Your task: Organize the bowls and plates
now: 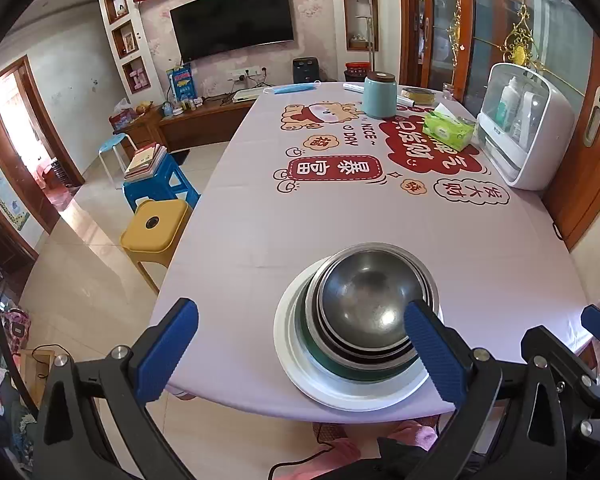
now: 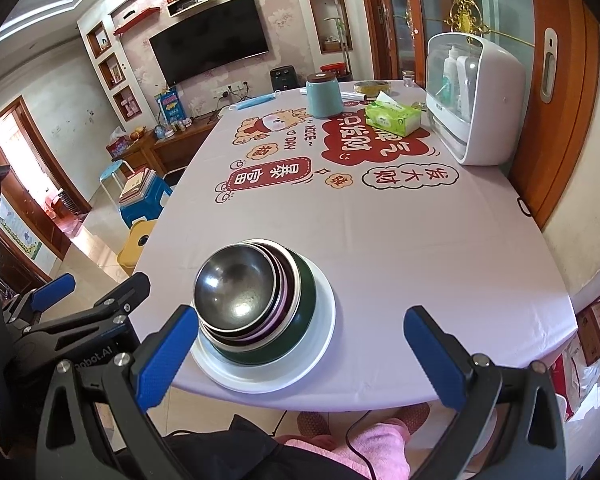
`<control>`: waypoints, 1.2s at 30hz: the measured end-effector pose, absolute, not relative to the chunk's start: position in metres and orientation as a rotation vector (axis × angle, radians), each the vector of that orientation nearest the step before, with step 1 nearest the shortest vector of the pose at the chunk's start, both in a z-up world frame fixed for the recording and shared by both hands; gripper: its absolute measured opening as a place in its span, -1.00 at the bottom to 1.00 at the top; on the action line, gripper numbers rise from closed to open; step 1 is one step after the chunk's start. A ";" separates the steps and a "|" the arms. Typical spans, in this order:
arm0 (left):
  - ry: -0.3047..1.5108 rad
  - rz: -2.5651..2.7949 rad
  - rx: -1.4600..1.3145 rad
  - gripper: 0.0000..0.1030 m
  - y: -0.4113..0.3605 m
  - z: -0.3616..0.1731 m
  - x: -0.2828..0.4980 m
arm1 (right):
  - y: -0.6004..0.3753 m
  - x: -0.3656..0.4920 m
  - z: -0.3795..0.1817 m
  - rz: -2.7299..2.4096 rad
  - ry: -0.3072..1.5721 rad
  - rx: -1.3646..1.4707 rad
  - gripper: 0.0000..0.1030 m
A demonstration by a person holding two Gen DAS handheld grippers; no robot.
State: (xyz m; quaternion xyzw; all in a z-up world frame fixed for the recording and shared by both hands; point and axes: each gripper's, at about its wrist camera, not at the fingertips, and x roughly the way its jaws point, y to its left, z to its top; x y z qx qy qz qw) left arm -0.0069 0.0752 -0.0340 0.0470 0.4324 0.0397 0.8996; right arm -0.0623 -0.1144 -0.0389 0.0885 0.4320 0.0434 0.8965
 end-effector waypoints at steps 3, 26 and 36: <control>0.895 0.078 0.098 0.99 0.075 -0.034 -0.007 | -0.114 -0.062 -0.039 0.087 0.897 0.182 1.00; 0.898 0.066 0.101 0.98 0.078 -0.037 0.003 | -0.113 -0.054 -0.042 0.078 0.915 0.177 1.00; 0.898 0.066 0.100 0.98 0.078 -0.036 0.003 | -0.114 -0.051 -0.043 0.075 0.917 0.179 1.00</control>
